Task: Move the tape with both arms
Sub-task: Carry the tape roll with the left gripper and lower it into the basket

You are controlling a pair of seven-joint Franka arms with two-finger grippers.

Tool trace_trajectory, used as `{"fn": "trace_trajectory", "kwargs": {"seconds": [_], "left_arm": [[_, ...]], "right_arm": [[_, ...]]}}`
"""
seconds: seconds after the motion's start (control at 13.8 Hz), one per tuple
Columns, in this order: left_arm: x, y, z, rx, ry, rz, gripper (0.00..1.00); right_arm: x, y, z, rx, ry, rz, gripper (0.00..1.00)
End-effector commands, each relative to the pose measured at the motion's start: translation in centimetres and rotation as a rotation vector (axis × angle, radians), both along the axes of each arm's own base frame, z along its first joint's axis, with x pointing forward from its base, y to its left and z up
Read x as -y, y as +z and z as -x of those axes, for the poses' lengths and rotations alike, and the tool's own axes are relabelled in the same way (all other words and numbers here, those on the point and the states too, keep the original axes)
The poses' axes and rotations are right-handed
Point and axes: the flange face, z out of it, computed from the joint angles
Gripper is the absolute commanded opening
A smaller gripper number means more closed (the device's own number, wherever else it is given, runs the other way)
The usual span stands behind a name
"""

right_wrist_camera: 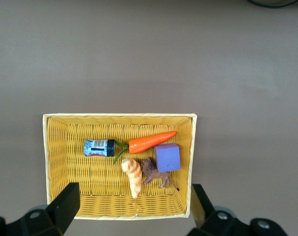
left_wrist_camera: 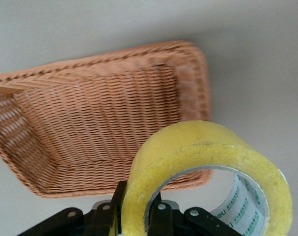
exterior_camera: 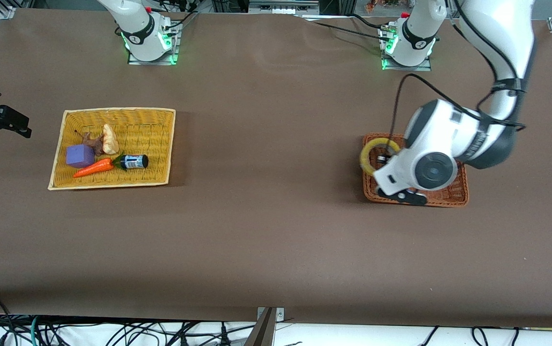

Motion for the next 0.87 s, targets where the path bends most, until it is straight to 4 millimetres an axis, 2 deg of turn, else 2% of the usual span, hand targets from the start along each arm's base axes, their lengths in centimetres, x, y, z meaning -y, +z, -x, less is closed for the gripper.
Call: {"fn": "trace_trajectory", "kwargs": {"seconds": [0.0,0.15,0.29,0.36,0.44,0.51,0.58,0.73,0.8], "left_arm": [[-4.7,-2.0,0.6,-0.044,-0.046,-0.020,0.00],[-7.8,-4.8,1.0,-0.047,-0.059,-0.045,0.00],[-9.3,-8.3,1.8,-0.008,-0.085,-0.055,0.00],[-11.1,-9.7,2.1,0.021,-0.086,-0.060,0.00],[-11.3,-11.1,2.5,0.036,-0.099,-0.044,0.02],[-11.1,-11.6,2.5,0.045,-0.104,-0.037,0.30],[-11.1,-11.3,2.4,0.046,-0.102,-0.039,0.99],[-10.9,-9.6,2.2,0.031,-0.101,-0.049,1.00],[-10.3,-7.8,2.0,0.043,-0.103,-0.049,1.00]], "right_arm": [[-0.2,0.5,0.0,-0.002,0.016,-0.020,1.00],[-0.3,0.6,0.0,-0.001,0.019,-0.020,1.00],[-0.9,0.4,0.2,-0.018,0.025,-0.022,1.00],[-1.1,0.5,0.2,-0.016,0.030,-0.022,1.00],[-1.2,0.5,0.2,-0.016,0.032,-0.022,1.00],[-1.2,0.5,0.2,-0.016,0.032,-0.022,1.00],[-1.2,0.6,0.3,-0.021,0.031,-0.021,1.00],[-0.8,1.1,0.4,-0.023,0.028,-0.018,1.00],[-0.8,1.1,0.4,-0.021,0.027,-0.021,1.00]]}}
